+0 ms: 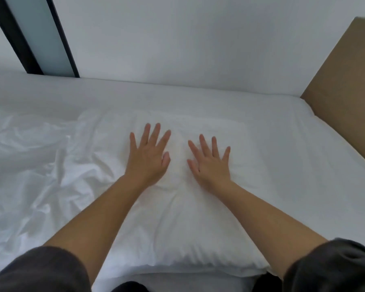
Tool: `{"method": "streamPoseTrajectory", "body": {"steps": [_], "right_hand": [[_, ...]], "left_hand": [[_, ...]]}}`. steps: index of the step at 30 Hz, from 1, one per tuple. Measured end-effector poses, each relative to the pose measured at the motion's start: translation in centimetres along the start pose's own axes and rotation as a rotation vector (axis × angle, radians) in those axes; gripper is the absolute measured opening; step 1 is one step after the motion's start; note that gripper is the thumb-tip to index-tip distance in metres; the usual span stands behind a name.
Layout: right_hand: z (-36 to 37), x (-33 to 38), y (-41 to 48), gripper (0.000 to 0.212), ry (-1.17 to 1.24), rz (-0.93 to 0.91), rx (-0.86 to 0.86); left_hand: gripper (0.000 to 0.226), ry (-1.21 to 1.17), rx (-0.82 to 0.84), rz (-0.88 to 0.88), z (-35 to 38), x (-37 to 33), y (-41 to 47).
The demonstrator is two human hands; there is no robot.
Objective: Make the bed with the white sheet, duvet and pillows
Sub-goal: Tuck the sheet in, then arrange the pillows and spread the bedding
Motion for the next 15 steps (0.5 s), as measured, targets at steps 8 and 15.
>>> {"method": "streamPoseTrajectory", "body": {"steps": [8, 15], "right_hand": [[2.9, -3.2, 8.7, 0.075, -0.054, 0.066, -0.035], [6.8, -11.1, 11.4, 0.070, -0.069, 0.275, -0.130]], "left_hand": [[0.073, 0.172, 0.102, -0.015, 8.4, 2.1, 7.8], [0.066, 0.125, -0.076, -0.207, 10.9, 9.8, 10.0]]}}
Point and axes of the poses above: each hand's wrist, its own y-axis towards the middle knuckle, its own z-axis out of the palm, x = y × z, the point moved 9 cm from there along y, towards the middle knuckle, and after that the axes turned 10 degrees about x, right-handed, at the moved point
